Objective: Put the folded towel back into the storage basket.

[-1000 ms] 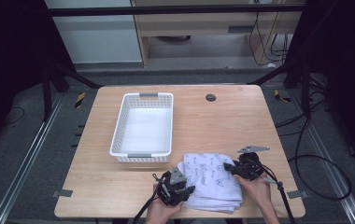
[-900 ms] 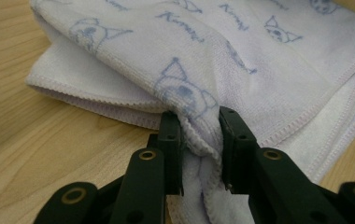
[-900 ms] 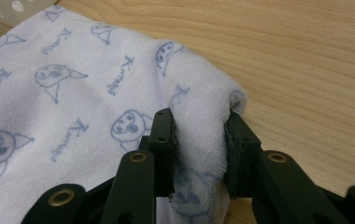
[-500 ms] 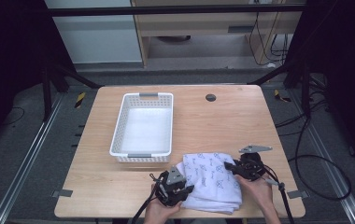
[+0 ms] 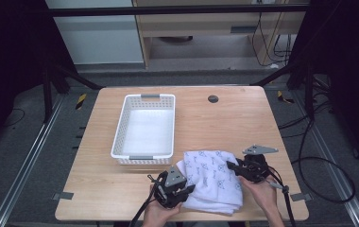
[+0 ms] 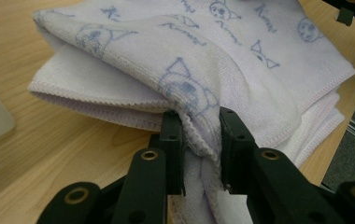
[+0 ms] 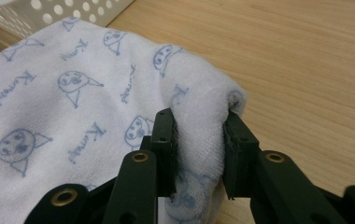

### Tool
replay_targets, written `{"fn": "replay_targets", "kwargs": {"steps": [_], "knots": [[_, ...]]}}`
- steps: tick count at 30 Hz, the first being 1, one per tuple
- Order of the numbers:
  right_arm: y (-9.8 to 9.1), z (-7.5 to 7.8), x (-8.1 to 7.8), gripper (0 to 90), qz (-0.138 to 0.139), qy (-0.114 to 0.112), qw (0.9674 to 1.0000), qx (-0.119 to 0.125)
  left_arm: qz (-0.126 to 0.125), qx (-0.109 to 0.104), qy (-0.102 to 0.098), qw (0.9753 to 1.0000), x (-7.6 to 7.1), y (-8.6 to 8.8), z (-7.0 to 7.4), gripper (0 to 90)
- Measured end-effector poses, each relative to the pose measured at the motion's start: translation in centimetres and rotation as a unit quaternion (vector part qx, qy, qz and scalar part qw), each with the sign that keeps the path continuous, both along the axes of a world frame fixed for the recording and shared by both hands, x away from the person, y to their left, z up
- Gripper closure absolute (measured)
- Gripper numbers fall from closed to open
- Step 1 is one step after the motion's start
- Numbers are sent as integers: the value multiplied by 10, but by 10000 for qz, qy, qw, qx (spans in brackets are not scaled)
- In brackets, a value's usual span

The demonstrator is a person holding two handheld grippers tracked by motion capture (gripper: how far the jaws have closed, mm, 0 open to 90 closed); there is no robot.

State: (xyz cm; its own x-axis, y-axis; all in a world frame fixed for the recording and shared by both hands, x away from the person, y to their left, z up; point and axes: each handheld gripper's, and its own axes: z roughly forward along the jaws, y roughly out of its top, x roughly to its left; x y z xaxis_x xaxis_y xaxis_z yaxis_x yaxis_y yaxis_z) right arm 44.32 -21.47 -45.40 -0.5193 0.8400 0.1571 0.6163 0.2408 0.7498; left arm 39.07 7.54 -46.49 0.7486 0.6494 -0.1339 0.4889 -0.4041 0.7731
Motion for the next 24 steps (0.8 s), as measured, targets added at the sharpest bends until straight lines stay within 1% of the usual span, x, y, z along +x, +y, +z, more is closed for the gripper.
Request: {"fn": "replay_targets", "kwargs": {"steps": [5,7,8,10,11,13,18,20,21,22,24], "knots": [[1,6,-2,699,-10,-115,9999,14,19,-81,-48,10000,0,2,7,734],[1,11,-3,700,5,-200,9998,-7,25,-116,-60,9999,0,3,9,735],[1,11,-3,700,5,-200,9998,-7,26,-130,-72,9999,0,3,11,735],[1,14,-3,699,8,-252,9997,5,18,-159,-84,9998,0,3,13,735],[1,16,-4,700,-15,-227,9997,32,18,-164,-105,9998,-1,4,15,735],[0,19,-5,699,-6,-306,9995,62,19,-198,-139,9997,-1,4,19,735],[0,24,-7,698,-7,-367,9993,87,22,-199,-184,9996,-2,5,23,734],[0,25,-7,698,5,-420,9991,62,24,-204,-194,9996,-3,5,25,735],[1,26,-8,698,-13,-403,9992,74,32,-220,-204,9995,-3,5,26,735],[1,27,-8,698,1,-443,9990,62,27,-225,-208,9995,-3,5,26,735],[1,29,-8,699,-9,-443,9990,74,32,-239,-222,9995,-3,6,28,735]]}}
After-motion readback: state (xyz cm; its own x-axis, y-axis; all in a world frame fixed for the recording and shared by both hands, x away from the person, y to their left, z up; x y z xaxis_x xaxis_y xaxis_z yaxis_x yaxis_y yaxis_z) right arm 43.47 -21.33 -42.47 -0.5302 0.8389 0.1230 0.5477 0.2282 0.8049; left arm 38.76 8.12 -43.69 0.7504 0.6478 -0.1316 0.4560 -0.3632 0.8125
